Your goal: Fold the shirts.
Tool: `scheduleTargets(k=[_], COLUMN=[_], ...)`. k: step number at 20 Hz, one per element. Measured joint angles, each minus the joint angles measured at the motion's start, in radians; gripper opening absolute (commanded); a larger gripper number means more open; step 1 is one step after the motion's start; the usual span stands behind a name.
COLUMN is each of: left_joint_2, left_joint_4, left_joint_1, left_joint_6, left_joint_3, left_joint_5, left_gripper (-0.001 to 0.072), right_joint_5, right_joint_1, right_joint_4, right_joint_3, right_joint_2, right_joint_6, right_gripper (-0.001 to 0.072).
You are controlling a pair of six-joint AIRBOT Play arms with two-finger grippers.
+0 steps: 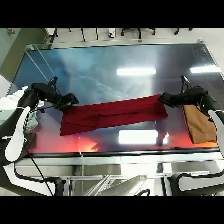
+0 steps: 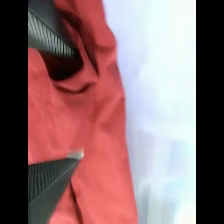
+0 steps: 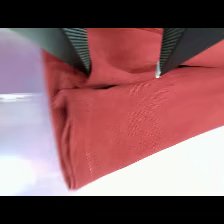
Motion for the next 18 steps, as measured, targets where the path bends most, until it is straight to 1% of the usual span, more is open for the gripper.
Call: scheduleTargets(k=[3,5,9,14,15,16,17,18], left_joint_2=[-0.016,-0.021,-0.024,-0.024,-0.024,-0.024,-0.024,-0.024], left_joint_4=[0.003,0.003,0.001,-0.004,-0.004,-0.004,-0.004,-0.004], left_joint_1=[0.000,0.000,-0.003,-0.006,-0.006,-0.009,-0.013,-0.019], left_joint_6=[-0.005,-0.020,-0.050,-0.086,-0.092,-0.100,-0.102,-0.103], left_joint_3=[0.112,0.185,0.327,0.468,0.486,0.502,0.515,0.525], left_joint_5=[0.052,0.093,0.196,0.332,0.355,0.379,0.401,0.422], left_gripper=[0.0695,0.0695,0.0695,0.0693,0.0654,0.0523,0.0402,0.0234], right_joint_5=[-0.047,-0.105,-0.208,-0.253,-0.260,-0.269,-0.277,-0.288], right_joint_1=[-0.023,-0.036,-0.047,-0.050,-0.050,-0.050,-0.051,-0.051], right_joint_4=[-0.077,-0.106,-0.118,-0.099,-0.091,-0.075,-0.063,-0.055], right_joint_3=[0.057,0.090,0.150,0.243,0.257,0.270,0.280,0.285], right_joint_2=[-0.026,-0.058,-0.137,-0.221,-0.236,-0.252,-0.268,-0.284], right_joint_6=[-0.005,-0.021,-0.089,-0.124,-0.124,-0.125,-0.128,-0.128], right_gripper=[0.0514,0.0515,0.0515,0.0502,0.0500,0.0477,0.0329,0.0213])
